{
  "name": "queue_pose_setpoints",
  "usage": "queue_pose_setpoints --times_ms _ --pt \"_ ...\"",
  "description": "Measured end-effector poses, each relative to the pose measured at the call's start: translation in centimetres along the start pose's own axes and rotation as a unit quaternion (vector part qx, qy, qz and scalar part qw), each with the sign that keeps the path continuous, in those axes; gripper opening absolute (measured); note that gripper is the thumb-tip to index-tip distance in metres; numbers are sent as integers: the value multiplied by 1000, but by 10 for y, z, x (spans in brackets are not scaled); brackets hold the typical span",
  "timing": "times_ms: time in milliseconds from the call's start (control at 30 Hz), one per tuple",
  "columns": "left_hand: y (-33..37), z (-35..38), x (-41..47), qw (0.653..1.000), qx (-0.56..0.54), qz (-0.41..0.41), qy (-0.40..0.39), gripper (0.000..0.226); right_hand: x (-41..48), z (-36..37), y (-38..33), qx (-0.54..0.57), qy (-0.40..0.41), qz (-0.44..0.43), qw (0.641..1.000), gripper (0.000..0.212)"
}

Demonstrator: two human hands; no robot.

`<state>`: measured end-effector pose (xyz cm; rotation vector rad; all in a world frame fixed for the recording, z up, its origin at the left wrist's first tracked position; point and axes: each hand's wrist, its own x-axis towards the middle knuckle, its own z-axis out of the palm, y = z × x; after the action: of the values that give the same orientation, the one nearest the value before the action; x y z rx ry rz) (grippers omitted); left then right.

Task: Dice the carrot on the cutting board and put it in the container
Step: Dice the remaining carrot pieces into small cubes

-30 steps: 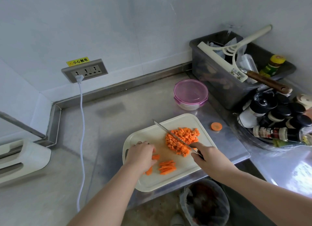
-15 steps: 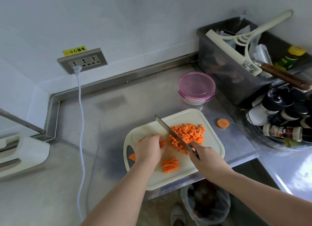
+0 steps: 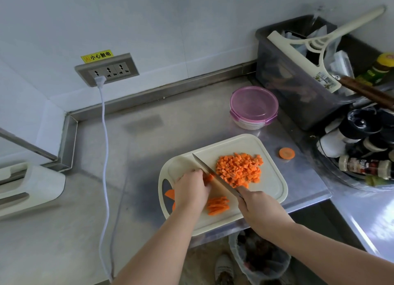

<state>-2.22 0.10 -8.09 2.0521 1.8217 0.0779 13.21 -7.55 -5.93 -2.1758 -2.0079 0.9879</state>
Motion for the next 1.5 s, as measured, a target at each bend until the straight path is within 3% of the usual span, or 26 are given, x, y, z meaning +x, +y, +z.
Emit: queue_pose_setpoints --times_ms 700,800,967,1500 --pt "-5 10 2 999 -1 24 29 19 7 2 -7 -64 -77 36 994 28" --pt "-7 11 2 998 -12 33 43 12 9 2 -6 -36 -69 42 996 27" --pt "-9 11 0 998 -35 29 42 20 3 0 -1 18 -30 27 999 24" --pt "-15 10 -1 998 -53 -5 40 14 -1 -1 -6 -34 -42 4 999 26"
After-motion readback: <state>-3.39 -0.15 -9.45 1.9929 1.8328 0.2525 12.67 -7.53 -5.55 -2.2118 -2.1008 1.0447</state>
